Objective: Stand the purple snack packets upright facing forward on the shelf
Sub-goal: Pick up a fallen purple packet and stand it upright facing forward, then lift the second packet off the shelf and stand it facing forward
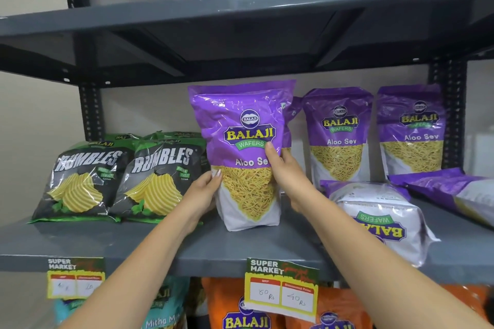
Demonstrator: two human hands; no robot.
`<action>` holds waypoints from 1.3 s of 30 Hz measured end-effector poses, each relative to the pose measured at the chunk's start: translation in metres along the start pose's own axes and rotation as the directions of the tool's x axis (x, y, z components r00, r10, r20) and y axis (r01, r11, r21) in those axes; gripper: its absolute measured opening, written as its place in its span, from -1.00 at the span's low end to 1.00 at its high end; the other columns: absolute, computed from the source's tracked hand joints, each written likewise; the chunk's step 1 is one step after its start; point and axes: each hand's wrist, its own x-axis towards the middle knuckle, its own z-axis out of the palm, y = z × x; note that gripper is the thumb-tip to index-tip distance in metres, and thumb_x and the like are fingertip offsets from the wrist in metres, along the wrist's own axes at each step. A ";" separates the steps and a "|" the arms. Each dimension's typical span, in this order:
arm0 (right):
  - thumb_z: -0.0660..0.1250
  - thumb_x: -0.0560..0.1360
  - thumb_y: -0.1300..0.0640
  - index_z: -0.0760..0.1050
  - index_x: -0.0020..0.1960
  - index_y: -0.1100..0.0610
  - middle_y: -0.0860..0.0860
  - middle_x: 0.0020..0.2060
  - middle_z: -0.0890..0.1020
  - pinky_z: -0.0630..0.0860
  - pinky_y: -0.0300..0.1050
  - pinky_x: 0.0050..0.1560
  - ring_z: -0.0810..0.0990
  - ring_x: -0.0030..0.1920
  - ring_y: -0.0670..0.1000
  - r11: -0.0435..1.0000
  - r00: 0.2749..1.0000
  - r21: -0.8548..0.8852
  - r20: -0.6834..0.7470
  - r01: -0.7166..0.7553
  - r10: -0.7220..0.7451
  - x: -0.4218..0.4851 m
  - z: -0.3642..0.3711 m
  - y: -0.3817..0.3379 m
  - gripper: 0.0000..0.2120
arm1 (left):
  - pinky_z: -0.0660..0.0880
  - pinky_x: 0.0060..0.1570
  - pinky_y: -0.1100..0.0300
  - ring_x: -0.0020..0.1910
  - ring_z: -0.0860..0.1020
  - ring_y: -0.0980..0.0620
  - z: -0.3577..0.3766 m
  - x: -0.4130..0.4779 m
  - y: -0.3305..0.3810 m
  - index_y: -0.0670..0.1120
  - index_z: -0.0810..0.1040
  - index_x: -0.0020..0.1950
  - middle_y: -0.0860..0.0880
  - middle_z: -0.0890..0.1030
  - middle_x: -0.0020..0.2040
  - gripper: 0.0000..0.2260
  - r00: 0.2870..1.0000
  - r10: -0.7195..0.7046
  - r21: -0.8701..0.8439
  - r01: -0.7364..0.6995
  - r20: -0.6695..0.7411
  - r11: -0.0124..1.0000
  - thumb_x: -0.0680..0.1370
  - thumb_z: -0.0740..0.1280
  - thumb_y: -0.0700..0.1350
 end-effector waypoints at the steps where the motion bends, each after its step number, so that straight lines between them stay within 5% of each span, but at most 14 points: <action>1: 0.17 0.49 -0.32 0.41 0.22 -0.13 -0.06 0.20 0.63 0.44 -0.08 0.23 0.58 0.20 0.00 1.000 1.000 -0.007 0.008 0.012 -0.012 -0.004 -0.001 0.000 -0.59 | 0.58 -0.11 0.24 -0.03 0.65 0.10 -0.001 -0.006 0.001 -0.02 0.56 0.13 0.01 0.68 0.07 -0.77 1.000 0.011 0.009 -0.011 -0.004 1.000 0.63 0.17 0.03; 6: 0.16 0.41 -0.40 0.41 0.25 -0.14 -0.08 0.22 0.62 0.41 0.05 0.35 0.57 0.23 -0.01 0.999 0.999 -0.019 0.021 0.036 -0.035 -0.024 -0.004 -0.006 -0.48 | 0.57 -0.10 0.21 0.00 0.64 0.04 -0.004 -0.033 0.006 -0.05 0.54 0.17 -0.02 0.68 0.07 -0.74 0.998 0.068 0.028 -0.068 -0.015 0.997 0.63 0.16 0.02; 13: 0.11 0.38 -0.45 0.39 0.25 -0.12 -0.05 0.21 0.62 0.41 0.12 0.33 0.56 0.25 0.06 0.997 0.999 -0.071 -0.020 0.035 -0.037 -0.044 -0.002 -0.017 -0.41 | 0.56 -0.31 0.38 -0.22 0.67 0.26 -0.003 -0.046 0.007 0.06 0.56 0.03 0.04 0.68 -0.01 -0.82 0.997 0.063 0.010 -0.063 -0.032 0.998 0.63 0.16 -0.02; 15: 0.11 0.41 -0.44 0.36 0.27 -0.11 -0.04 0.23 0.61 0.40 0.12 0.34 0.54 0.27 0.07 0.998 1.000 -0.067 -0.021 0.022 -0.023 -0.046 0.000 -0.019 -0.42 | 0.58 -0.05 0.27 -0.02 0.65 0.16 0.000 -0.048 0.008 0.05 0.53 0.16 -0.03 0.65 0.15 -0.78 0.997 0.051 0.021 -0.050 -0.055 0.999 0.63 0.15 0.02; 19: 0.06 0.44 -0.43 0.26 0.45 0.00 -0.01 0.35 0.50 0.32 0.09 0.40 0.46 0.36 0.07 0.996 0.999 -0.087 -0.003 -0.032 0.032 -0.052 -0.005 -0.031 -0.27 | 0.23 0.46 -0.02 0.46 0.33 -0.02 0.009 -0.056 0.011 0.00 0.18 0.53 -0.01 0.35 0.49 -0.45 0.961 0.131 0.153 -0.095 -0.242 0.984 0.59 0.05 0.21; 21: 0.08 0.48 -0.38 0.28 0.44 0.05 -0.05 0.27 0.49 0.35 -0.02 0.30 0.47 0.27 0.01 0.995 0.999 -0.098 -0.032 -0.007 0.004 -0.056 -0.021 -0.042 -0.31 | 0.22 0.46 -0.05 0.46 0.31 -0.07 0.012 -0.069 0.013 -0.08 0.23 0.50 -0.08 0.34 0.48 -0.47 0.845 0.328 0.271 -0.228 -0.422 0.935 0.61 0.07 0.17; 23: 0.14 0.50 -0.32 0.42 0.29 0.01 -0.14 0.05 0.54 0.44 -0.03 0.17 0.51 0.06 -0.08 0.986 0.995 -0.157 -0.069 0.062 -0.073 -0.059 -0.053 -0.053 -0.47 | 0.31 0.37 -0.08 0.35 0.39 -0.09 0.018 -0.088 0.018 -0.14 0.38 0.37 -0.12 0.44 0.35 -0.59 0.577 0.640 0.462 -0.444 -0.508 0.768 0.61 0.13 0.06; 25: 0.22 0.50 -0.23 0.52 0.03 -0.04 -0.15 -0.10 0.58 0.52 0.03 0.11 0.55 -0.06 -0.09 0.969 0.984 -0.228 -0.122 0.099 -0.129 -0.060 -0.093 -0.059 -0.70 | 0.39 0.20 0.02 0.20 0.46 -0.03 0.035 -0.104 0.025 -0.15 0.47 0.24 -0.08 0.51 0.18 -0.69 0.363 0.851 0.555 -0.647 -0.379 0.523 0.60 0.16 -0.02; 26: 0.26 0.50 -0.17 0.55 -0.06 -0.03 -0.08 -0.13 0.62 0.54 0.05 0.06 0.57 -0.10 -0.04 0.962 0.978 -0.259 -0.161 0.088 -0.133 -0.058 -0.113 -0.059 -0.77 | 0.41 0.12 0.10 0.12 0.50 0.01 0.046 -0.109 0.027 -0.12 0.49 0.19 -0.03 0.54 0.10 -0.74 0.333 0.905 0.523 -0.739 -0.265 0.425 0.59 0.17 -0.04; 27: 0.29 0.49 -0.12 0.56 -0.11 0.02 0.00 -0.16 0.63 0.55 0.04 -0.03 0.58 -0.15 0.02 0.954 0.970 -0.294 -0.207 0.059 -0.124 -0.055 -0.133 -0.057 -0.79 | 0.42 0.04 0.19 0.03 0.53 0.06 0.061 -0.113 0.030 -0.06 0.50 0.15 0.04 0.56 0.02 -0.79 0.356 0.922 0.455 -0.803 -0.150 0.384 0.59 0.19 -0.04; 29: 0.31 0.49 -0.05 0.57 -0.09 0.11 0.06 -0.25 0.60 0.49 -0.04 -0.21 0.53 -0.26 0.05 0.924 0.961 -0.380 -0.269 -0.043 -0.066 -0.048 -0.170 -0.045 -0.77 | 0.44 -0.12 0.27 -0.16 0.56 0.13 0.094 -0.109 0.039 0.11 0.48 0.14 0.14 0.58 -0.13 -0.82 0.532 0.846 0.352 -0.800 0.039 0.486 0.55 0.24 0.01; 33: 0.28 0.50 -0.05 0.56 0.03 0.18 0.21 -0.03 0.67 0.43 -0.08 -0.11 0.59 -0.09 0.16 0.657 0.921 -0.665 -0.370 -0.354 0.122 -0.038 -0.221 0.001 -0.70 | 0.40 -0.06 0.23 -0.17 0.53 0.22 0.158 -0.066 0.049 0.08 0.48 0.13 0.14 0.58 -0.17 -0.80 0.930 0.347 0.381 -0.366 0.121 0.849 0.52 0.31 0.01; 36: 0.20 0.54 -0.20 0.51 0.27 0.28 0.27 0.28 0.56 0.41 -0.11 0.04 0.56 0.23 0.20 0.552 0.902 -0.713 -0.347 -0.432 0.258 -0.036 -0.230 0.028 -0.41 | 0.42 0.24 0.14 0.21 0.54 -0.07 0.194 -0.029 0.054 -0.13 0.49 0.29 -0.08 0.59 0.22 -0.57 0.987 -0.073 0.411 0.008 0.143 0.912 0.54 0.26 0.12; 39: 0.22 0.52 -0.22 0.52 0.25 0.22 0.20 0.21 0.60 0.53 -0.12 -0.12 0.63 0.05 0.14 0.672 0.892 -0.586 -0.316 -0.452 0.324 -0.034 -0.228 0.032 -0.45 | 0.35 0.35 0.11 0.39 0.43 -0.11 0.211 -0.013 0.056 -0.13 0.40 0.44 -0.16 0.42 0.46 -0.41 0.928 -0.302 0.495 0.161 0.219 0.854 0.54 0.20 0.22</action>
